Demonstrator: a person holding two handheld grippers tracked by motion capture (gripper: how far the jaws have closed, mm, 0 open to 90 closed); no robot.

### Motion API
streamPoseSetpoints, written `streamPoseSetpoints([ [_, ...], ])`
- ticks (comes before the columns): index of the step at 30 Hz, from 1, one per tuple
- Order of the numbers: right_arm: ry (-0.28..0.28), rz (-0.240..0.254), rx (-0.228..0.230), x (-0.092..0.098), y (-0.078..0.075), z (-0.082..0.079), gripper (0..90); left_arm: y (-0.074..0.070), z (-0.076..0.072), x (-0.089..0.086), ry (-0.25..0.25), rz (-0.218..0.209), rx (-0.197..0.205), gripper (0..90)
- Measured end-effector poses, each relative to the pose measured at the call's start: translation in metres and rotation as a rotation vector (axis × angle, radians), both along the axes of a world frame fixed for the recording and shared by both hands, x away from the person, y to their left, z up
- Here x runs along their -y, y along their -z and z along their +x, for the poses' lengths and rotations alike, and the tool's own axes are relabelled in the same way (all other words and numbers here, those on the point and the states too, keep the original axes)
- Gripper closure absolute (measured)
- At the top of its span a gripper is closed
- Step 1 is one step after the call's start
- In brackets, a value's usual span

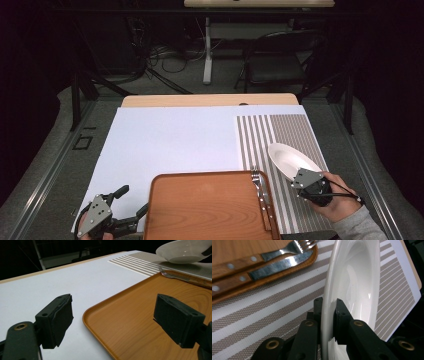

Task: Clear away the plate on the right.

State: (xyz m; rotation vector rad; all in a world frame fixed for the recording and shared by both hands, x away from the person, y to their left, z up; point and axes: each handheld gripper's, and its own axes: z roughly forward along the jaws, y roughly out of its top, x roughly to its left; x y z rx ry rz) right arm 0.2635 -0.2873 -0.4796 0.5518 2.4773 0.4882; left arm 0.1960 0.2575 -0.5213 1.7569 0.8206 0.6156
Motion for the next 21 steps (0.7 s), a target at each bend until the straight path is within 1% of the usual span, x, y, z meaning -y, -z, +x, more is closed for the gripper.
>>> streamPoseSetpoints([
  [3,-0.009,0.025,-0.007,0.0,-0.007,-0.001,82.6,0.0,0.0,0.0,-0.001,-0.002,0.003,15.8],
  [7,-0.018,0.036,-0.01,0.0,-0.013,-0.001,82.5,0.0,0.0,0.0,0.0,-0.006,0.004,15.8],
  [10,-0.016,0.054,-0.015,0.002,-0.016,-0.002,82.5,0.0,0.0,0.0,0.0,-0.005,0.003,15.8],
  [21,-0.049,0.087,-0.061,0.009,-0.023,-0.009,82.5,0.0,0.0,0.0,0.0,0.001,0.0,15.8],
])
